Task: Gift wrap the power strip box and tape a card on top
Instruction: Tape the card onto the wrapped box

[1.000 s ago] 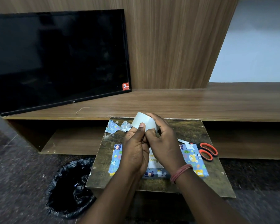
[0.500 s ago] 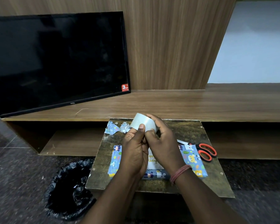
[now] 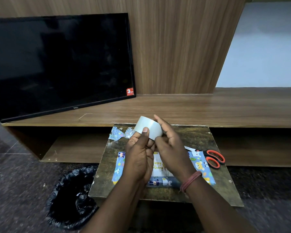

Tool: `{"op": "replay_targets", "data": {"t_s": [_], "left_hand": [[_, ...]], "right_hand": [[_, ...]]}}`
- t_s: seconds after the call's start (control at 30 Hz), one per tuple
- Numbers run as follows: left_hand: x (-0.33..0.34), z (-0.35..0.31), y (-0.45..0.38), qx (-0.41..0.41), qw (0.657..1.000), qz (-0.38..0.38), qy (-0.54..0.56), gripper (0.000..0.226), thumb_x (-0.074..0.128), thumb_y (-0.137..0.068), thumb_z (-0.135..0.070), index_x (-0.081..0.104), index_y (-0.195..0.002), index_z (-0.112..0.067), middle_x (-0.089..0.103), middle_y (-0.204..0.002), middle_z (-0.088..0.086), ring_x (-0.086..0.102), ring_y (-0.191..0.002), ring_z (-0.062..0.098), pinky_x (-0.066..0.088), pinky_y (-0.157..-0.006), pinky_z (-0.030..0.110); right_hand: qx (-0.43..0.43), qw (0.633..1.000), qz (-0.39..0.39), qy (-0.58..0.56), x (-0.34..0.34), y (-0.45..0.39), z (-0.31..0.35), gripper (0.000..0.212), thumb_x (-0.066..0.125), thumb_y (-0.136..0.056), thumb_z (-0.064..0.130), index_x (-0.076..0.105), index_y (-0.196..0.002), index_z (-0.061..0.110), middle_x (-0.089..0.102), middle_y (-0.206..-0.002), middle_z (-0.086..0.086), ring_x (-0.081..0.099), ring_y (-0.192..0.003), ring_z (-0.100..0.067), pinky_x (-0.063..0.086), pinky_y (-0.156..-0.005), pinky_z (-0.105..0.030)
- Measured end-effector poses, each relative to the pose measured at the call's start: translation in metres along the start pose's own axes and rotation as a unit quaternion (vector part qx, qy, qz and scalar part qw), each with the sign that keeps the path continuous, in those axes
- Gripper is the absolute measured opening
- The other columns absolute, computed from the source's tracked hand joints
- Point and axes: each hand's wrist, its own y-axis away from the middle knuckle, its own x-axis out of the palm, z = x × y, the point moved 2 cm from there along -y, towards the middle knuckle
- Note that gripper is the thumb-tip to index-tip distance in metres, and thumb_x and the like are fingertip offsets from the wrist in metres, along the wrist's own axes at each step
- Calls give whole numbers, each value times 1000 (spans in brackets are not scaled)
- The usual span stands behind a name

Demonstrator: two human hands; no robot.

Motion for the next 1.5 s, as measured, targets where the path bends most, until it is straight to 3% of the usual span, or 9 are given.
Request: {"op": "replay_targets", "data": {"t_s": [0.2, 0.33, 0.47, 0.57, 0.7, 0.87, 1.1, 1.27, 1.5], "left_hand": [[-1, -1, -2, -19, 999, 13, 44, 33, 47, -105, -11, 55, -129, 11, 71, -106, 26, 74, -92, 27, 60, -90, 37], [-5, -2, -4, -17, 1000, 1, 11, 19, 47, -106, -11, 60, -110, 2, 65, -81, 18, 71, -75, 22, 60, -83, 36], [-2, 0, -2, -7, 1000, -1, 4, 30, 50, -104, -14, 58, -122, 8, 63, -97, 28, 68, -83, 30, 59, -84, 37], [1, 1, 0, 4, 1000, 3, 7, 33, 49, -105, -13, 57, -126, 10, 68, -106, 30, 72, -87, 29, 60, -86, 36], [2, 0, 3, 20, 999, 22, -17, 22, 47, -105, -12, 58, -114, 4, 70, -75, 13, 71, -70, 19, 59, -72, 28], [10, -10, 6, 29, 999, 28, -21, 19, 43, -106, -11, 59, -105, -1, 68, -67, 8, 69, -61, 14, 58, -61, 24], [7, -3, 8, 13, 1000, 8, -6, 25, 49, -104, -13, 61, -117, 4, 71, -94, 23, 72, -78, 24, 61, -74, 29], [11, -7, 10, 23, 999, 26, -24, 18, 44, -106, -10, 58, -111, 1, 66, -62, 3, 67, -60, 13, 58, -66, 25], [14, -7, 11, 17, 999, 33, -23, 24, 43, -107, -11, 56, -118, 6, 69, -65, 5, 70, -62, 14, 58, -65, 25]], "right_hand": [[-7, 1000, 5, 7, 3, 1, -2, 63, 62, -92, 26, 42, -150, 40, 52, -147, 7, 49, -136, -10, 40, -115, -45], [3, 999, 36, 3, -2, 0, 0, 62, 55, -98, 11, 40, -152, 39, 60, -122, 2, 52, -106, -3, 46, -109, -40], [29, 999, -12, -39, 2, 1, 4, 62, 56, -92, -1, 46, -146, 28, 57, -87, 8, 59, -65, 5, 49, -69, -14], [63, 997, -30, -35, 6, -1, 4, 63, 63, -79, 23, 49, -140, 30, 68, -101, -5, 68, -81, -5, 59, -79, -28], [47, 998, -45, -8, -1, -2, 4, 43, 52, -90, -2, 60, -125, 23, 75, -91, -4, 69, -73, -10, 59, -70, -30], [46, 998, 13, -42, -5, -2, 13, 47, 50, -95, -4, 55, -134, 22, 75, -81, 10, 69, -76, -9, 58, -69, -24], [31, 999, -18, 2, 2, 3, 13, 42, 58, -92, 7, 55, -127, 29, 67, -77, 10, 64, -68, 0, 49, -66, -16], [34, 999, -26, 16, -5, 1, 10, 42, 51, -89, 7, 59, -127, 25, 71, -89, -14, 63, -71, -17, 59, -73, -53], [36, 999, -22, -7, -6, 1, 15, 34, 55, -92, 5, 62, -122, 18, 76, -86, 3, 70, -74, -8, 60, -72, -31]]}}
